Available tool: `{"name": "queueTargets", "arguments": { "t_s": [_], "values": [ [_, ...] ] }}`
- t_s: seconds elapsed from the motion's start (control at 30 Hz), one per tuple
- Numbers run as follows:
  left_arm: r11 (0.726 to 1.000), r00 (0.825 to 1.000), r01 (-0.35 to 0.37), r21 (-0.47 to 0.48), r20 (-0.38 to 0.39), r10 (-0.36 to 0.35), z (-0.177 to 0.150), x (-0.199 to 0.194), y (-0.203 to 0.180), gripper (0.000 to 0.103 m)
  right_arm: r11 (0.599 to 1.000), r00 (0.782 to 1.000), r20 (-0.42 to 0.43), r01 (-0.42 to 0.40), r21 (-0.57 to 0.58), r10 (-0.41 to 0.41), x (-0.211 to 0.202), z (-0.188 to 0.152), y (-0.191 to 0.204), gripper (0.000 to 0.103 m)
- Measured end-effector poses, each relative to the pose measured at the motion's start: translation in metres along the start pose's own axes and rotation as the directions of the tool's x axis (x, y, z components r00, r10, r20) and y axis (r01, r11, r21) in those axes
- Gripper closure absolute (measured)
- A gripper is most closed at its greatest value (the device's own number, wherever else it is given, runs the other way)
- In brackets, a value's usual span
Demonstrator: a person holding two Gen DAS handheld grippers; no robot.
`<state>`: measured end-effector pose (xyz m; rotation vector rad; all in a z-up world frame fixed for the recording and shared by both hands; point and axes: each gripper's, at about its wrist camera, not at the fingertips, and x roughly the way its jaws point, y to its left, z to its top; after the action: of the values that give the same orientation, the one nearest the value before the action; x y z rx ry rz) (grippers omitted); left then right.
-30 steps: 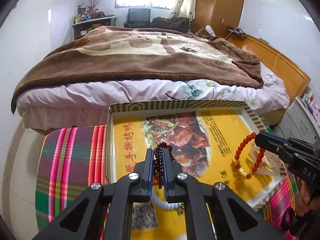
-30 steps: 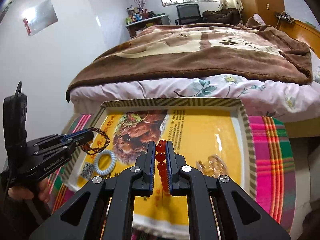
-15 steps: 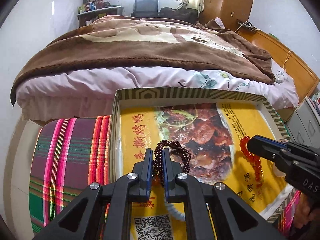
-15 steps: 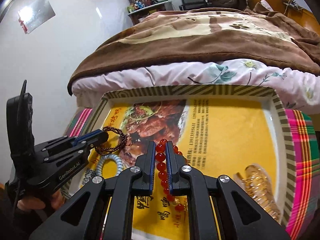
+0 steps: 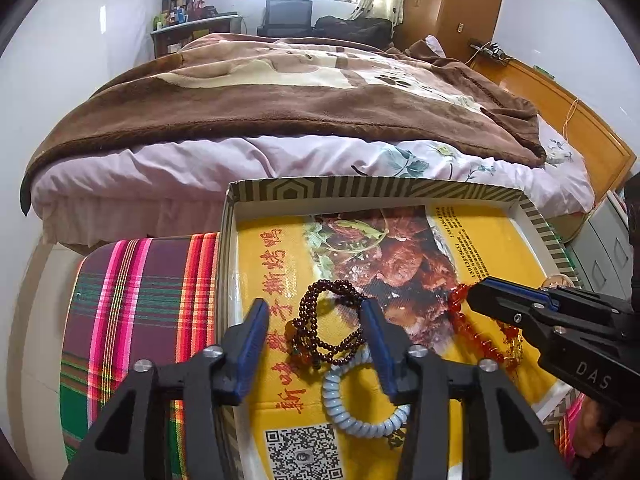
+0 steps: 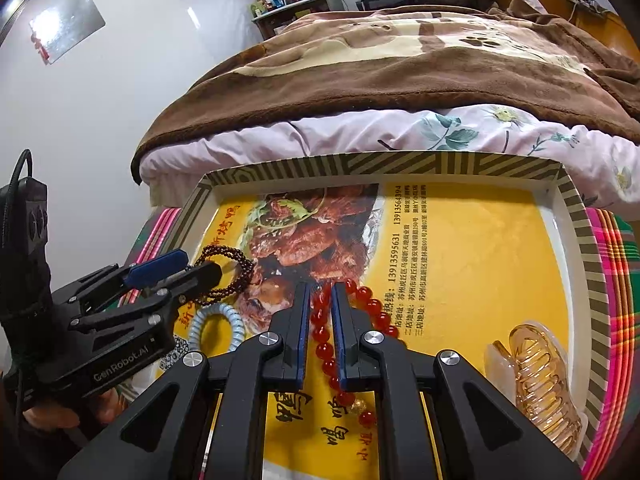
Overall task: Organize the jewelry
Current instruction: 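Lower the brown beads into the tray and open the left gripper while the right releases the red beads, then withdraw both open grippers from the tray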
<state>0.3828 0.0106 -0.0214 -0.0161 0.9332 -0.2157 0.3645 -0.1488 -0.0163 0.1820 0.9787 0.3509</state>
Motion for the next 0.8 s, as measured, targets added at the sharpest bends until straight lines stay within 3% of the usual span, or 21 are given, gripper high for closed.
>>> {"name": "queueTargets", "arguments": {
  "t_s": [0.37,0.8],
  "values": [
    [1.0,1.0,-0.017,0.022,0.017,0.016,-0.01,-0.02,-0.004,0.048,0.999,0.999,0.033,0.023,-0.027,-0.022,-0.016,-0.005,0.007,0.086],
    [0.999,0.996,-0.047,0.019,0.076,0.045,-0.038,-0.085,-0.013,0.047,0.998,0.995,0.083,0.05,-0.04,-0.047,-0.06,-0.028,0.016,0.08]
  ]
}}
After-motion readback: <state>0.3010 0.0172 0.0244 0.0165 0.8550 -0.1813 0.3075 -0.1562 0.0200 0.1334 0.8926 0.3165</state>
